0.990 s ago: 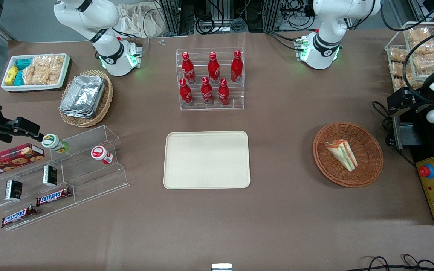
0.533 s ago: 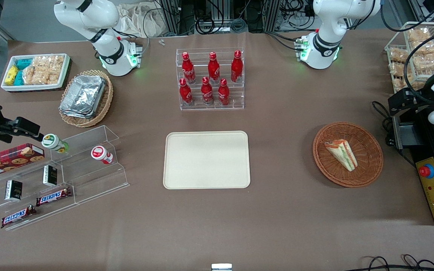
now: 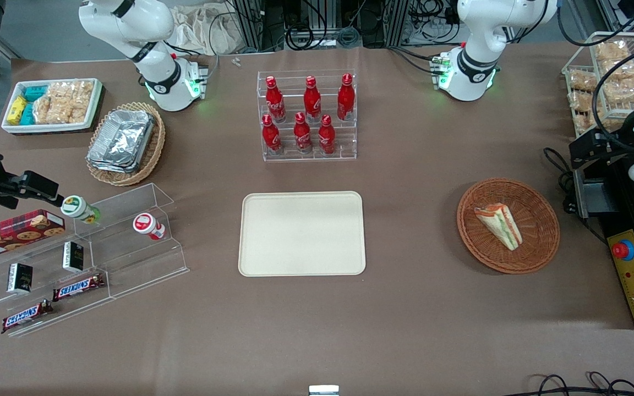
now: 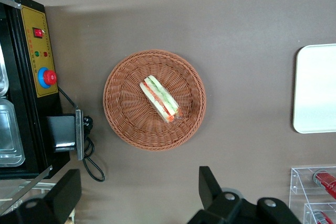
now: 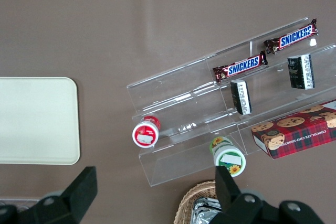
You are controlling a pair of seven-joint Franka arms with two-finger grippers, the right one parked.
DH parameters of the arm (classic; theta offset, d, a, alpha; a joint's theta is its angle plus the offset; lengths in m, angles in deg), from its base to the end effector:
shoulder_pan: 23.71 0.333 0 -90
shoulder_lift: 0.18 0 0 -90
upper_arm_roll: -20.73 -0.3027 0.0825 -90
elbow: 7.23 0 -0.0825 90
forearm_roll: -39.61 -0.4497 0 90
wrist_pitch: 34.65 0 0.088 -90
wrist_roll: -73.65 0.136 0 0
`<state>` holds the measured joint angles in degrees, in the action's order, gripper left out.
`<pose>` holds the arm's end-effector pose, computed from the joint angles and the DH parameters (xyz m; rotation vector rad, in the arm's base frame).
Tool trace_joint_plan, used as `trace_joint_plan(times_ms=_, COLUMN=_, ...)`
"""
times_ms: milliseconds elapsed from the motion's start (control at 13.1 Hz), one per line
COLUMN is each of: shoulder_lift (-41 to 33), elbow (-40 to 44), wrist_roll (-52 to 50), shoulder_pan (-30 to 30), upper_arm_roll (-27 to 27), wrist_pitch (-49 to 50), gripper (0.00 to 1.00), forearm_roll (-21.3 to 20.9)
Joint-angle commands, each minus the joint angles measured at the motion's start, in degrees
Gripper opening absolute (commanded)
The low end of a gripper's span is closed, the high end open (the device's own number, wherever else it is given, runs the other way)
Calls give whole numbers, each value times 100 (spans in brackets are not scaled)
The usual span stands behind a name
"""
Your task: Place sandwich from basket to tray
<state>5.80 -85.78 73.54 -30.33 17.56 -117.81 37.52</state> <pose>0.6371 -0.0349 0.6126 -3.0975 0.0846 0.0347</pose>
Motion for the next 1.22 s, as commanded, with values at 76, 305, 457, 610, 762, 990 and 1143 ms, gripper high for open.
trace_joint_plan(times_ms=76, shoulder_lift=176, elbow=59, wrist_roll=-68, shoulder_pan=2, upper_arm_roll=9, wrist_pitch=72, gripper=99, forearm_roll=-20)
trace_joint_plan(times_ms=305, shoulder_lift=246, elbow=-116, wrist_roll=-94, shoulder_pan=2, upper_arm_roll=9, wrist_pitch=-191, gripper=98, forearm_roll=77)
trace_joint_plan(times_ms=457, shoulder_lift=220, elbow=-397, wrist_roll=-147, shoulder_pan=19, upper_arm_roll=0, wrist_pitch=-393, gripper=98, forearm_roll=129)
trace_joint_plan(times_ms=610, shoulder_lift=185, elbow=-800, wrist_roll=-470, shoulder_pan=11, upper_arm_roll=0, wrist_pitch=-752, gripper=99, forearm_roll=121)
trace_joint_plan(times_ms=762, shoulder_lift=115, elbow=-1397, wrist_roll=-1007, shoulder_pan=2, upper_arm_roll=0, wrist_pitch=-1279, gripper=99, forearm_roll=77)
trace_joint_plan(times_ms=990, shoulder_lift=-52, elbow=-2662, wrist_roll=-2183, shoulder_pan=-24, upper_arm_roll=18, wrist_pitch=-2412, gripper=99, forearm_roll=68)
trace_joint_plan(times_ms=1143, shoulder_lift=17, elbow=-3278, wrist_roll=-2728, shoulder_pan=-24, upper_arm_roll=18, wrist_pitch=-2992, gripper=99, forearm_roll=51)
